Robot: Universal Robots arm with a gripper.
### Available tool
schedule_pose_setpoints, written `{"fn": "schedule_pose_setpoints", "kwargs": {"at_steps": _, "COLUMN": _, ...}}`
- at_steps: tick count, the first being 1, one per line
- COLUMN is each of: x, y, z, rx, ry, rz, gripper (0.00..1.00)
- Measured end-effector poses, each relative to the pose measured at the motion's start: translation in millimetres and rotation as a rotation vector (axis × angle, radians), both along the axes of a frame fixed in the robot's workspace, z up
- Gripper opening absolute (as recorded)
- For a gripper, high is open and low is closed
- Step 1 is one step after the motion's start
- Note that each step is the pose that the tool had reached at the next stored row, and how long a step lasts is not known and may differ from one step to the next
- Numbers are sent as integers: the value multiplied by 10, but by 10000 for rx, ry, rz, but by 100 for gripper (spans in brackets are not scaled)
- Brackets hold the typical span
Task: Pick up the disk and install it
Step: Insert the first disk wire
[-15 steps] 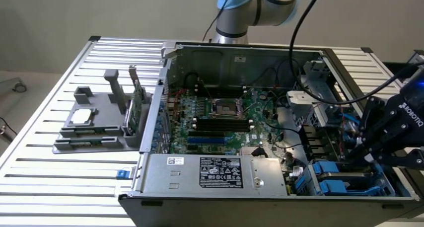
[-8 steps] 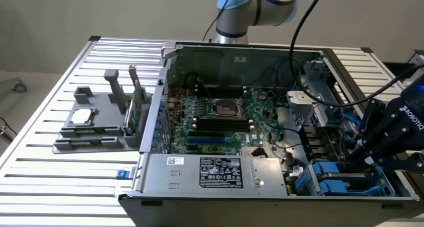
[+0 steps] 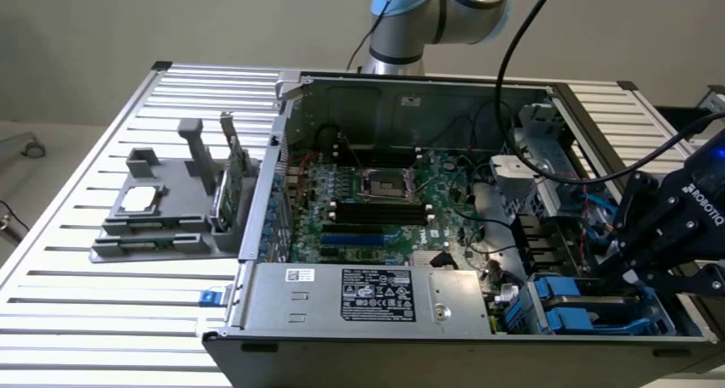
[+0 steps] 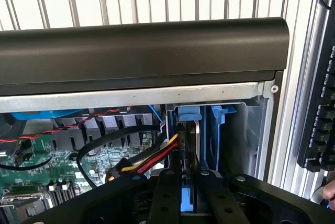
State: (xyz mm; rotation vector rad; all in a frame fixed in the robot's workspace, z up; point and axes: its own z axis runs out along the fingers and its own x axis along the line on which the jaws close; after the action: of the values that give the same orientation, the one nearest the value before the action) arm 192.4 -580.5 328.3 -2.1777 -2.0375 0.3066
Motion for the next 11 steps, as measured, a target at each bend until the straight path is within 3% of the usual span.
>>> {"fn": "schedule_pose_setpoints", "kwargs": {"at_steps": 11, "x": 2, "y": 0, "z": -3, "rx": 3, "ry": 51, "rz": 1, "gripper": 16}}
